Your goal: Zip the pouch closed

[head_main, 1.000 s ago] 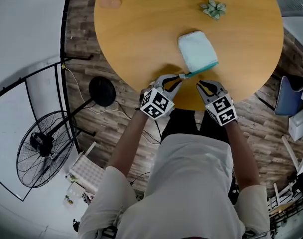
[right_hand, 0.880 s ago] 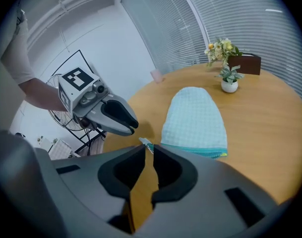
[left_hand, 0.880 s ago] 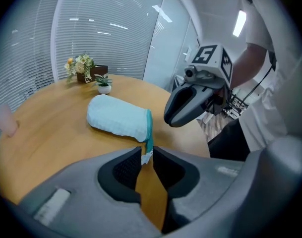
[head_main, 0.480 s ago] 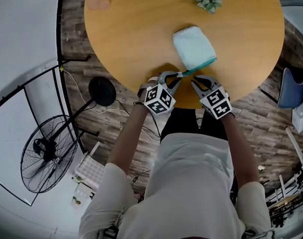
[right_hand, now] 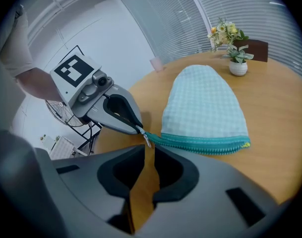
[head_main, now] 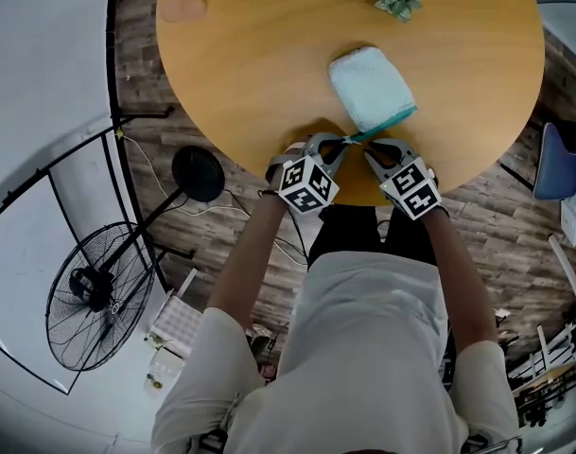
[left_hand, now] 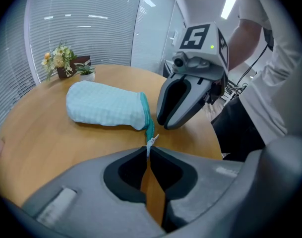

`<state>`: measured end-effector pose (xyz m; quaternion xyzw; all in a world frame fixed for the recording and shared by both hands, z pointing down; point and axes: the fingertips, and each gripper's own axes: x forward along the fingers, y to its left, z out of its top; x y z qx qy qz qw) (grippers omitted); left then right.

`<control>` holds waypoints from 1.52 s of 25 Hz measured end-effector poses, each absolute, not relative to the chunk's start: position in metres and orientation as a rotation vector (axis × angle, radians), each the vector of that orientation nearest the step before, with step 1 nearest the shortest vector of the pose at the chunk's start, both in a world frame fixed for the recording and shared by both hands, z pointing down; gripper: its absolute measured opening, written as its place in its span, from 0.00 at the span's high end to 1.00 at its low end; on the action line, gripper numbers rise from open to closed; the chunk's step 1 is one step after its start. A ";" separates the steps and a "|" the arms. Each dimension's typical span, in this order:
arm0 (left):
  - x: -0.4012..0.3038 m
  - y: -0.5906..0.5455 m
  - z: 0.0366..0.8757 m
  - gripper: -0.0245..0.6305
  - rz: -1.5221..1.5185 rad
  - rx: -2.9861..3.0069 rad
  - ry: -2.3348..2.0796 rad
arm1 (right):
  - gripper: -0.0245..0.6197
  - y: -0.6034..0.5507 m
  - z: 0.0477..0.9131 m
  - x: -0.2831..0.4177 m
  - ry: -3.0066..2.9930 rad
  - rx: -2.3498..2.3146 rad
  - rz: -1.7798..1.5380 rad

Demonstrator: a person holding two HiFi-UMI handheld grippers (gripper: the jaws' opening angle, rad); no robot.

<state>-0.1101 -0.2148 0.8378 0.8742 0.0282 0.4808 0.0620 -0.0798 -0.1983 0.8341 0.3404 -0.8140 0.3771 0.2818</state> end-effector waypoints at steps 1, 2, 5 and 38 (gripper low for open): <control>-0.110 -0.215 0.836 0.91 1.443 2.640 0.088 | 0.88 -0.199 0.834 -0.080 -2.184 0.912 1.008; -0.110 -0.215 0.835 0.91 1.433 2.637 0.090 | 0.88 -0.200 0.834 -0.081 -2.189 0.912 1.006; -0.109 -0.217 0.831 0.91 1.414 2.632 0.094 | 0.87 -0.204 0.834 -0.083 -2.206 0.899 1.002; -0.089 -0.219 0.762 0.93 1.184 2.612 0.081 | 0.96 -0.214 0.772 -0.072 -2.293 0.945 0.988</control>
